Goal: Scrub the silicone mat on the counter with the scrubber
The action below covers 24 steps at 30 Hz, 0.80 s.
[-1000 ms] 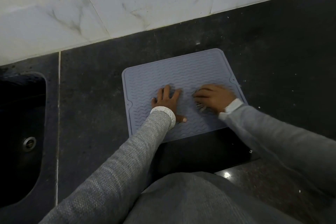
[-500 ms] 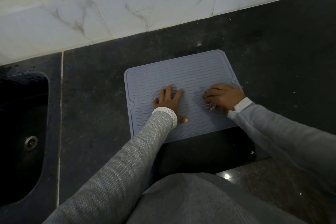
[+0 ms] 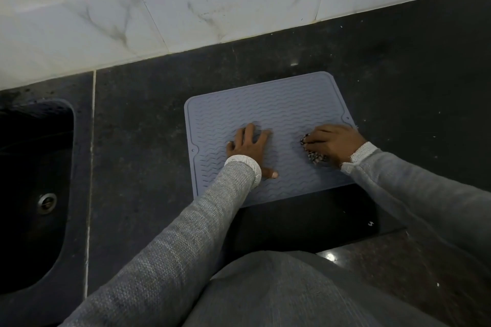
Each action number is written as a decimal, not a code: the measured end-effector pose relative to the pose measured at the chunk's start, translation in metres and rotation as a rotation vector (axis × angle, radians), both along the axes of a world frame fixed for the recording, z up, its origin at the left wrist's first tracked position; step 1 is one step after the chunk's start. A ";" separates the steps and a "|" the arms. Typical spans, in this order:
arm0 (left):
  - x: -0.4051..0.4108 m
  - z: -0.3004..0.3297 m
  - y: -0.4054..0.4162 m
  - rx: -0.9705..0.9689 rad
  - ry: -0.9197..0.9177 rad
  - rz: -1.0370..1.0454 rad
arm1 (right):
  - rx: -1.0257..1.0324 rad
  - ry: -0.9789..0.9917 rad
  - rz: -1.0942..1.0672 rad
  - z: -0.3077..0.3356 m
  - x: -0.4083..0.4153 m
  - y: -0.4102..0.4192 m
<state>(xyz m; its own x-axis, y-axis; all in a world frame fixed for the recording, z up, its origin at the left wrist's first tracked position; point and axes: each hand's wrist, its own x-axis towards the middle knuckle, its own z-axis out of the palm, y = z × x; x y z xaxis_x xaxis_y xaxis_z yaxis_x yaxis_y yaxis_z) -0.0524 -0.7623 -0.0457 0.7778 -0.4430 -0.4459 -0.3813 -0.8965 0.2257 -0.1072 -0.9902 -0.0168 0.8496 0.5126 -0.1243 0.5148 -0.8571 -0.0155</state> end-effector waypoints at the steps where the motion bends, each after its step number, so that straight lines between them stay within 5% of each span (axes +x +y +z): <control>1: 0.000 -0.001 0.000 0.000 -0.002 0.002 | -0.011 0.031 -0.039 -0.001 0.002 0.000; 13: -0.013 -0.014 0.064 -0.248 -0.109 0.079 | 0.085 0.123 -0.181 -0.028 0.008 0.025; 24: -0.008 -0.010 0.099 -0.167 -0.072 0.139 | 0.130 0.073 -0.118 -0.015 0.021 0.090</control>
<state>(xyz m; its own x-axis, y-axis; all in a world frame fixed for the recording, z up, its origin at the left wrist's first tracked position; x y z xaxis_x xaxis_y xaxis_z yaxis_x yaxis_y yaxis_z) -0.0605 -0.6635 -0.0561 0.8636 -0.3924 -0.3166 -0.2772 -0.8940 0.3521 -0.0858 -0.8998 -0.0322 0.8960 0.4255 -0.1274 0.4041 -0.8999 -0.1639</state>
